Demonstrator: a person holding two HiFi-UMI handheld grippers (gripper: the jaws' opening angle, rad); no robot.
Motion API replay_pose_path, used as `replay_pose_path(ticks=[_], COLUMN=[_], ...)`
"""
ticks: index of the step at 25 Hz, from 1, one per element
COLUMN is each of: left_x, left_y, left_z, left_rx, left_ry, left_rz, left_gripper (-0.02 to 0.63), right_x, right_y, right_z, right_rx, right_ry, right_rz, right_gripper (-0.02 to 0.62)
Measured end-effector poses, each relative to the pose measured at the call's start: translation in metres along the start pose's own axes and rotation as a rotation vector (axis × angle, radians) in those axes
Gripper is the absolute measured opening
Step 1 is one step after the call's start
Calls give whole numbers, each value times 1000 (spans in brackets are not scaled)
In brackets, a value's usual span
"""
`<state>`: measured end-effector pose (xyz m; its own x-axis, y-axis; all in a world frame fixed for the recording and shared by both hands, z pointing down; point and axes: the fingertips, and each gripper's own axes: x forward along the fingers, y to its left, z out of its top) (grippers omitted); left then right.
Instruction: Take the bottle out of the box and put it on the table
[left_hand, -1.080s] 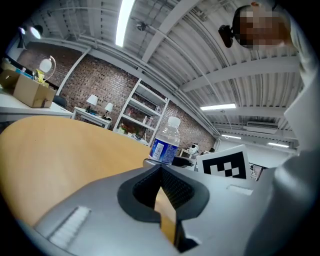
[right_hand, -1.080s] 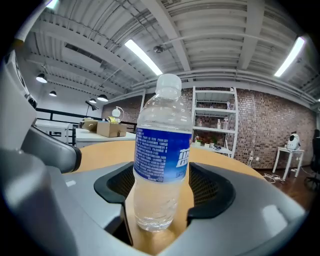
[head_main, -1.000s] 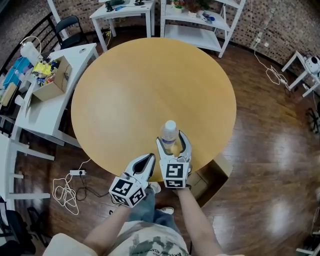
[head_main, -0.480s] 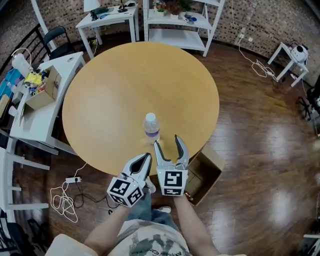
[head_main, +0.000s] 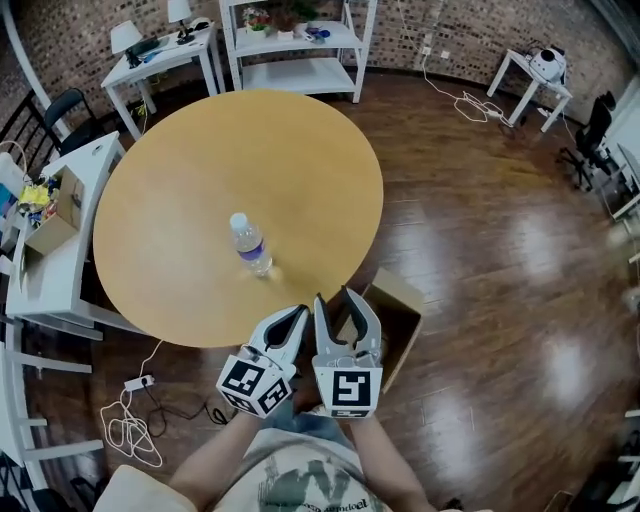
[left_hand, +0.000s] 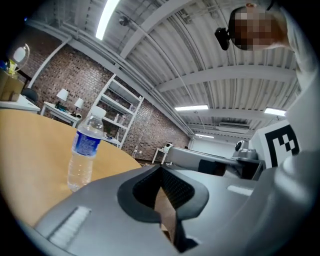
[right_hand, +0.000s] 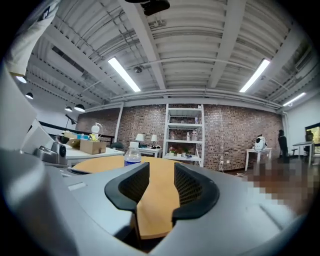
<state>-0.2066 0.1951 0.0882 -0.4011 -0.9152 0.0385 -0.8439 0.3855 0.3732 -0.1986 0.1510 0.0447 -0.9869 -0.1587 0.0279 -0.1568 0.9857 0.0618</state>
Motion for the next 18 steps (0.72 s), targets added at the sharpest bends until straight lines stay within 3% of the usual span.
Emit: replay_pose_path(ticks=[8,18], left_x=[15,25], left_y=[-95,-148], left_z=[-3,-13], left_rx=[78,105], left_ry=[7,22], left_rz=[-194,-316], left_gripper=[-2,-3], right_x=[-86,-132], right_y=[-54,-87], right_z=[1,-4], right_rx=[37,50], right_ry=[25,50], right_rz=[-173,-247], right_gripper=[5,-2])
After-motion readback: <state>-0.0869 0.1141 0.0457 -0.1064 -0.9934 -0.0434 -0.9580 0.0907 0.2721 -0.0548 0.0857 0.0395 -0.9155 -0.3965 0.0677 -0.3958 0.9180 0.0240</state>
